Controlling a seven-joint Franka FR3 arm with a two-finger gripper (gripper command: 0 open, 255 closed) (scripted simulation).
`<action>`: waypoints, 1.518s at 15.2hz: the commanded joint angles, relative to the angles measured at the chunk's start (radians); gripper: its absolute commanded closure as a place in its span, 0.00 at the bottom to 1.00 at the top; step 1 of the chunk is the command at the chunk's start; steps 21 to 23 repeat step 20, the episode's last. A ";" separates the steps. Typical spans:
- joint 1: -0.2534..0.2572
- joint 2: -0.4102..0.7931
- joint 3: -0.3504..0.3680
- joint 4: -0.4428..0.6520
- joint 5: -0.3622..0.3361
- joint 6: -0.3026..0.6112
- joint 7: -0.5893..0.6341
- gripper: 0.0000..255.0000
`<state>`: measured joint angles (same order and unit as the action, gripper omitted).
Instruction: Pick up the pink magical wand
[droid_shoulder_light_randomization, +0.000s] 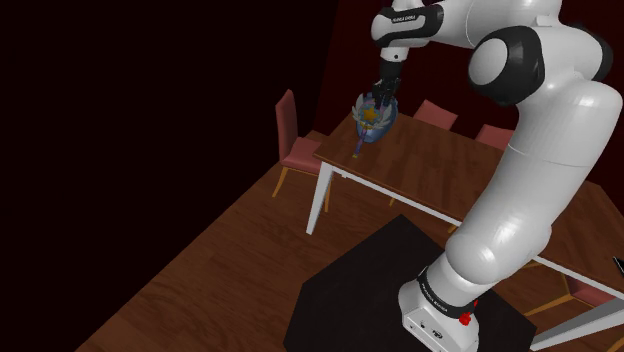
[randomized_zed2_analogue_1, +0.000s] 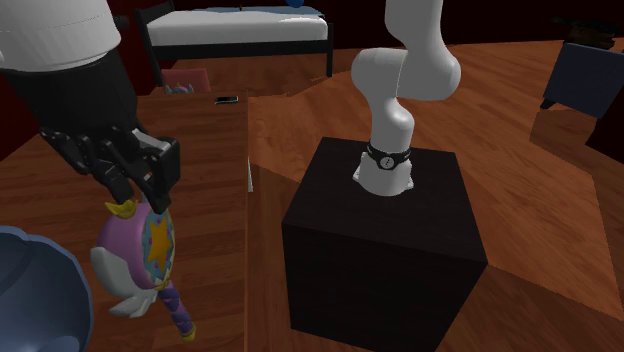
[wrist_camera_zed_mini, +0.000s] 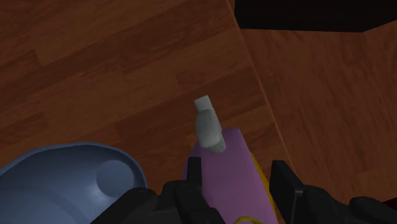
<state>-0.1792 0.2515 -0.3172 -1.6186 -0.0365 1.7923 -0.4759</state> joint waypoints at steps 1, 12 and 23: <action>0.000 0.001 0.000 -0.001 0.000 0.000 0.000 1.00; -0.003 -0.001 -0.002 0.117 0.000 -0.119 -0.010 1.00; -0.008 0.009 -0.004 0.214 0.004 -0.206 -0.019 1.00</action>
